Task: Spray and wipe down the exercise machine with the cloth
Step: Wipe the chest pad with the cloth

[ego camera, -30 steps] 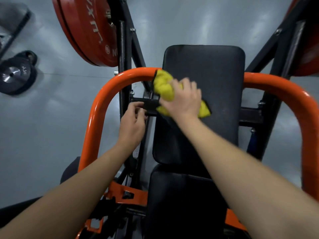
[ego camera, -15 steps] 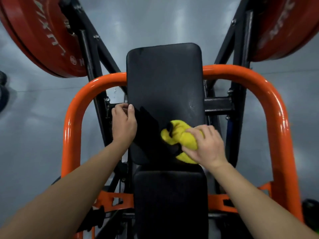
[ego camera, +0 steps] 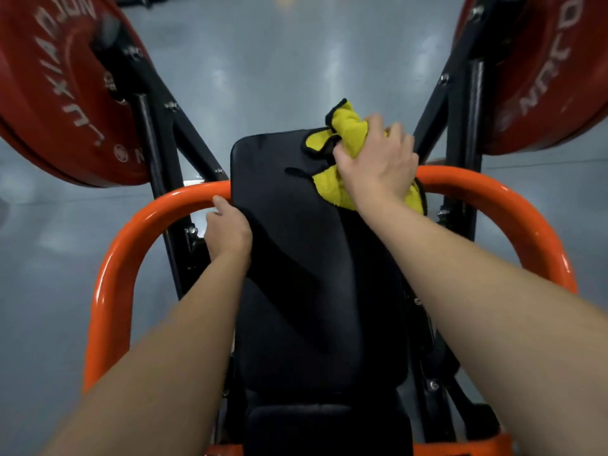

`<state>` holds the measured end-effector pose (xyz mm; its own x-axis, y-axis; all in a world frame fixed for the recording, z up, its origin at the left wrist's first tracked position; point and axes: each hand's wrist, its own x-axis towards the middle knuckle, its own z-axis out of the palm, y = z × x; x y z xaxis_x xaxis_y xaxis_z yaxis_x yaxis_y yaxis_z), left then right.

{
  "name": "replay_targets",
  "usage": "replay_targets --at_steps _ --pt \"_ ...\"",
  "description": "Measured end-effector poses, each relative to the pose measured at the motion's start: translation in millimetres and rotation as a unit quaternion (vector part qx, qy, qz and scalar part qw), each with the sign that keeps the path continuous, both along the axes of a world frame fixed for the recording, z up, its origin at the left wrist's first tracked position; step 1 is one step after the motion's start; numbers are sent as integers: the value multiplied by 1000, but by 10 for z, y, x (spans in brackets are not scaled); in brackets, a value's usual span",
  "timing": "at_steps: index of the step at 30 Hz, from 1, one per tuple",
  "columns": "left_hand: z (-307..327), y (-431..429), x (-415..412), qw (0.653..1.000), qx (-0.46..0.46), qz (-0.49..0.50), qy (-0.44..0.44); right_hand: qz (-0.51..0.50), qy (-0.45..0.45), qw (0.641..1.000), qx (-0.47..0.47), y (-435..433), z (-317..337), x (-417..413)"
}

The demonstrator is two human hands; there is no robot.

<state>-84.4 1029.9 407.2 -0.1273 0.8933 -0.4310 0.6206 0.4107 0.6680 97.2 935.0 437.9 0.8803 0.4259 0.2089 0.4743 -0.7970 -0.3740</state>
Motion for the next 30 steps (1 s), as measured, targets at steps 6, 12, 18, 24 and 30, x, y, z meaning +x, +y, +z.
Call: replay_targets --at_steps 6,12,18,24,30 --pt "-2 -35 125 991 49 40 118 4 24 999 -34 892 206 214" --pt "-63 154 112 991 24 46 122 201 3 979 -34 1647 188 -620" --pt "-15 37 136 987 46 73 136 303 -68 950 -26 1462 149 -587" --pt "65 -13 162 986 45 61 145 102 -45 993 31 634 46 27" --pt "77 -20 134 989 48 35 135 -35 109 987 110 148 118 464"
